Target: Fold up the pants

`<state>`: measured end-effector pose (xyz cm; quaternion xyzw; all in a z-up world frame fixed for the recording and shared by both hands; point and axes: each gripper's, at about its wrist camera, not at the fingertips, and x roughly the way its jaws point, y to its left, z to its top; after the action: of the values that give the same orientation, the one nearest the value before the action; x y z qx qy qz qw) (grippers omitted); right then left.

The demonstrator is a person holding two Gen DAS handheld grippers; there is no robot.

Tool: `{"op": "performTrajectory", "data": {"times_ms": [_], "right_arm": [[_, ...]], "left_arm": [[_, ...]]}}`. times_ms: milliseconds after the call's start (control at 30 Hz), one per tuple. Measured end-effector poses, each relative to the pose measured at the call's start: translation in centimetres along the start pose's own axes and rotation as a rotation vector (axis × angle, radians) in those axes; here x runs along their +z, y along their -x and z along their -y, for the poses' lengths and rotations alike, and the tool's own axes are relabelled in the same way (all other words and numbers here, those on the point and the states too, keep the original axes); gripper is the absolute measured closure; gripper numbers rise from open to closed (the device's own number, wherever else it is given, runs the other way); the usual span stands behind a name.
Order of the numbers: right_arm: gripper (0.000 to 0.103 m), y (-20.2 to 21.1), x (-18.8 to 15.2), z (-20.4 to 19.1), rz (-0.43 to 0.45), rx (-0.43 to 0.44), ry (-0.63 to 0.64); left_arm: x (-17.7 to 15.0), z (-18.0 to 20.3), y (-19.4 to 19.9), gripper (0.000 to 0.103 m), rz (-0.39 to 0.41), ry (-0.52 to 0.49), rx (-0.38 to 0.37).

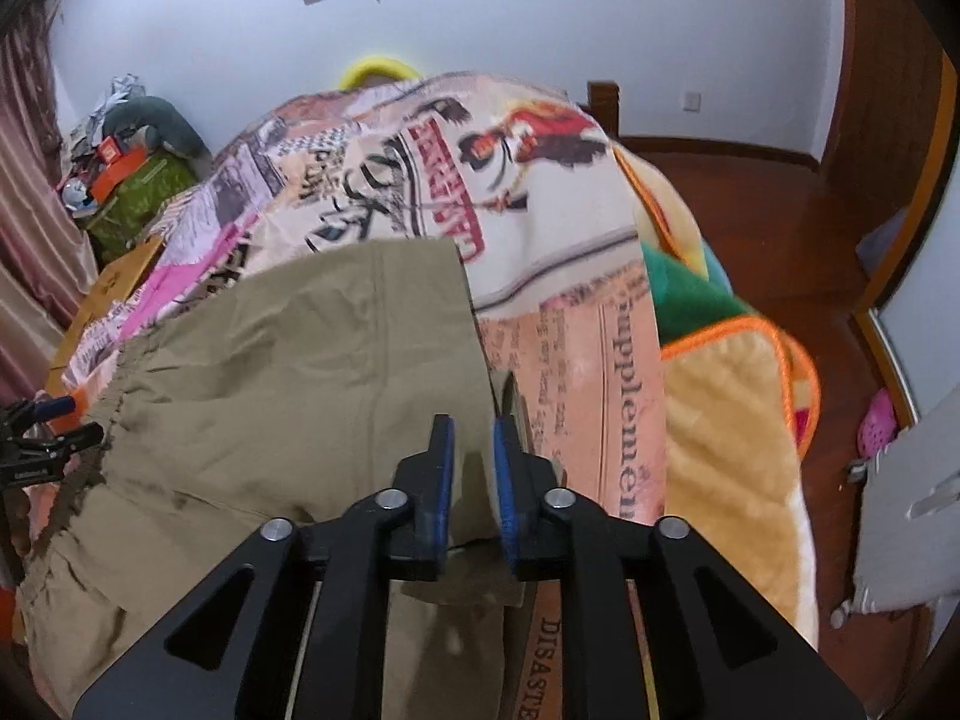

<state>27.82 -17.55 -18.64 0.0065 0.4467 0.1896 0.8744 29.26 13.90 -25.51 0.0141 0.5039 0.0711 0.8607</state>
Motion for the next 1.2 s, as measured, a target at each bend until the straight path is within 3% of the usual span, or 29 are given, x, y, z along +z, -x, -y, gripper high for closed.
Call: {"op": "performTrajectory", "data": {"times_ms": [100, 400, 700, 1000, 1200], "right_arm": [[0.070, 1.0, 0.7, -0.6, 0.034, -0.005, 0.023], [0.040, 2.6, 3.9, -3.1, 0.142, 0.029, 0.081], [0.039, -1.8, 7.9, -3.4, 0.117, 0.018, 0.109], [0.039, -10.8, 10.3, -1.7, -0.033, 0.038, 0.118], [0.039, -15.2, 10.8, -1.3, -0.133, 0.055, 0.119]], "left_arm": [[0.7, -0.6, 1.5, 0.016, 0.037, 0.008, -0.006], [3.9, -3.2, 2.1, 0.008, 0.096, 0.074, -0.040], [5.8, -5.0, -2.5, 0.008, 0.045, 0.118, -0.086], [6.1, -6.4, -8.4, 0.008, -0.051, 0.171, -0.102], [5.7, -6.0, -9.9, 0.008, -0.047, 0.152, -0.093]]}}
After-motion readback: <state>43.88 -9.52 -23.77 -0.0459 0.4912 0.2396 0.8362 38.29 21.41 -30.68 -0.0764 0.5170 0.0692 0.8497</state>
